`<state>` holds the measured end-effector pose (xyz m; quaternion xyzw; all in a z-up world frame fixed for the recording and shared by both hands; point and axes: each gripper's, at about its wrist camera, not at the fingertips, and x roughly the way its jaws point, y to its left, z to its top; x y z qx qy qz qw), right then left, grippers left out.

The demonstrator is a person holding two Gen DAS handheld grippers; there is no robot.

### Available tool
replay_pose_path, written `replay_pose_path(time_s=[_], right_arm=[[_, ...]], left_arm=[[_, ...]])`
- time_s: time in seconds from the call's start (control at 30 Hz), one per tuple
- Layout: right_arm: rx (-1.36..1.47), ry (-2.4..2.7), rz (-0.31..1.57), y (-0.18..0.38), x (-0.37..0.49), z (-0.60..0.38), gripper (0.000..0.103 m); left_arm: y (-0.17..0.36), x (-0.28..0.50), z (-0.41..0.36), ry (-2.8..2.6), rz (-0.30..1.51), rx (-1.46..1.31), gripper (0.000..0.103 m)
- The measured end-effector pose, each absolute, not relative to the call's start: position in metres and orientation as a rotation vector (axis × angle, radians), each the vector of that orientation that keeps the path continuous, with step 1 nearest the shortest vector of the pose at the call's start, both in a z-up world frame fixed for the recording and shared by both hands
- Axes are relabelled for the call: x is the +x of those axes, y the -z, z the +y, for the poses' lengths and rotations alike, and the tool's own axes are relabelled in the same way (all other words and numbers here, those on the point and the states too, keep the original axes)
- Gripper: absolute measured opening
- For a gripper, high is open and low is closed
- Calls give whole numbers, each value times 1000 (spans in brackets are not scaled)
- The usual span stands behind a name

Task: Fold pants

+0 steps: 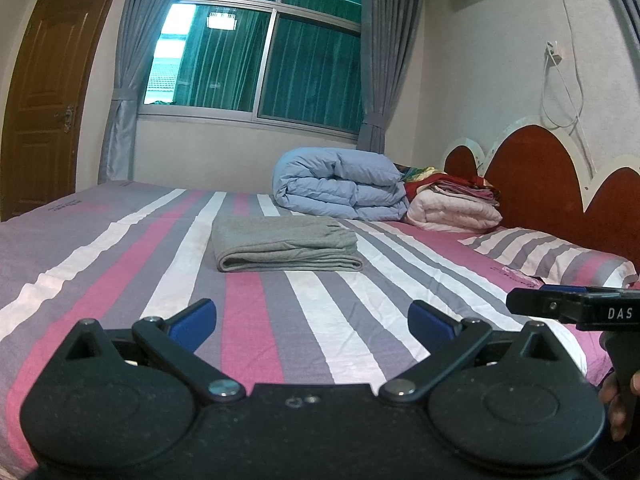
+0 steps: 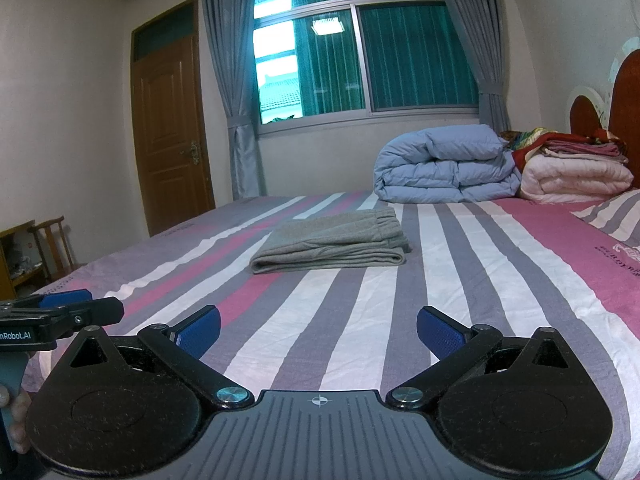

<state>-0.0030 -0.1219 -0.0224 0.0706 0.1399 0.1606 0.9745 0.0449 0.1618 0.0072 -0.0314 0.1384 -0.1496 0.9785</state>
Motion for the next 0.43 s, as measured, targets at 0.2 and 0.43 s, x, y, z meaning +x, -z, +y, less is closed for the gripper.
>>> replay_pose_path(time_s=[0.2,0.43], right_arm=[[144,-323,282,22,-3,-122,103],[143,-325,283,22,-3,-122,103]], left_arm=[[-7,45,163,254,262,-55,95],[-8,47,165,272,271,-49,96]])
